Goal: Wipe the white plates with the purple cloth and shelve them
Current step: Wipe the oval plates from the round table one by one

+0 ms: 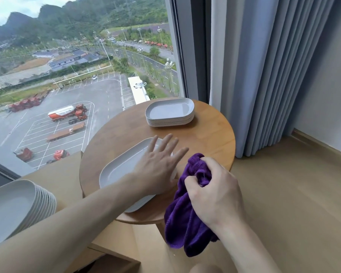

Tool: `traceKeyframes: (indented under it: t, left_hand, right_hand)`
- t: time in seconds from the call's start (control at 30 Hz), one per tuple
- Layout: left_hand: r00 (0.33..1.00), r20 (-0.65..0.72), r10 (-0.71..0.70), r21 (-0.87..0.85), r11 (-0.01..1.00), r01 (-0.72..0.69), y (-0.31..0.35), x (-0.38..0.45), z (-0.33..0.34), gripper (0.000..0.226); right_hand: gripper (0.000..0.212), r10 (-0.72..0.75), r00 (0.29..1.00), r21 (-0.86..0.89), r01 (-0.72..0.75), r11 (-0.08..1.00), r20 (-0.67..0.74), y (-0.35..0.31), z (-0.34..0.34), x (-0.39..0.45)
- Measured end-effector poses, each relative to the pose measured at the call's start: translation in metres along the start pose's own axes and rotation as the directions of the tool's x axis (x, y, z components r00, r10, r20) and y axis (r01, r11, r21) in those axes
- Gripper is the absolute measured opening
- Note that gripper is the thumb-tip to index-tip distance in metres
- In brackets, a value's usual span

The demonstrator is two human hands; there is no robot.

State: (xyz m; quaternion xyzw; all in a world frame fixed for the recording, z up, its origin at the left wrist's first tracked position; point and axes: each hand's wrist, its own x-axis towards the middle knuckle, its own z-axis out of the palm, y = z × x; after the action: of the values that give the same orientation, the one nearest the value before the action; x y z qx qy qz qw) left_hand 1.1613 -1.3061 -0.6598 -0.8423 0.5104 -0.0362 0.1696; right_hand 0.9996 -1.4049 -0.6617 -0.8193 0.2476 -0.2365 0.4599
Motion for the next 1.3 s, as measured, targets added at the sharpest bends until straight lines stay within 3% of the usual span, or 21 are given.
traceKeyframes:
  t: [0.17, 0.33, 0.47, 0.67, 0.83, 1.0, 1.13, 1.2, 1.23, 1.27, 1.3]
  left_hand:
    - [0.978, 0.089, 0.189, 0.409, 0.888, -0.209, 0.028, 0.005, 0.026, 0.059]
    - [0.975, 0.149, 0.164, 0.65, 0.727, -0.221, 0.028, 0.003, 0.031, 0.045]
    - [0.973, 0.088, 0.213, 0.686, 0.695, -0.214, 0.014, 0.003, 0.038, 0.039]
    - [0.969, 0.016, 0.246, 0.661, 0.724, -0.195, -0.037, 0.003, 0.063, 0.037]
    - [0.976, 0.055, 0.209, 0.636, 0.747, -0.195, -0.086, 0.004, 0.077, 0.041]
    - [0.988, 0.038, 0.15, 0.591, 0.794, -0.144, -0.123, 0.01, 0.086, 0.031]
    - [0.987, -0.153, 0.052, 0.34, 0.94, 0.004, -0.115, 0.028, 0.082, 0.033]
    - [0.967, -0.182, -0.177, -0.013, 0.984, 0.177, -0.091, 0.042, 0.067, 0.039]
    - [0.923, -0.161, -0.349, -0.261, 0.917, 0.301, -0.076, 0.051, 0.056, 0.041]
    - [0.855, -0.097, -0.509, -0.522, 0.758, 0.392, -0.067, 0.063, 0.049, 0.044]
    - [0.779, 0.047, -0.625, -0.74, 0.502, 0.448, -0.058, 0.078, 0.043, 0.047]
  right_hand:
    - [0.011, 0.025, 1.0, -0.006, -0.025, 1.0, -0.013, 0.003, -0.002, 0.003]
    - [0.013, 0.042, 0.999, -0.03, -0.042, 0.999, 0.028, 0.005, 0.001, 0.001]
    - [0.014, 0.03, 0.998, -0.073, -0.026, 0.997, 0.063, 0.004, 0.006, -0.002]
    - [0.014, 0.036, 0.996, -0.081, -0.03, 0.996, 0.08, 0.003, 0.006, -0.003]
    - [0.012, 0.059, 0.994, -0.078, -0.051, 0.996, 0.096, 0.003, 0.007, -0.002]
    - [0.012, 0.057, 0.994, -0.095, -0.048, 0.994, 0.095, 0.003, 0.009, -0.002]
    - [0.01, 0.029, 0.995, -0.112, -0.019, 0.994, 0.094, 0.003, 0.01, -0.002]
    - [0.008, 0.024, 0.996, -0.118, -0.014, 0.993, 0.084, 0.002, 0.01, -0.002]
    - [0.007, 0.027, 0.996, -0.124, -0.017, 0.992, 0.082, 0.003, 0.01, -0.003]
    - [0.007, 0.032, 0.996, -0.128, -0.021, 0.992, 0.083, 0.002, 0.011, -0.002]
    - [0.007, 0.043, 0.996, -0.132, -0.032, 0.991, 0.082, 0.004, 0.009, -0.004]
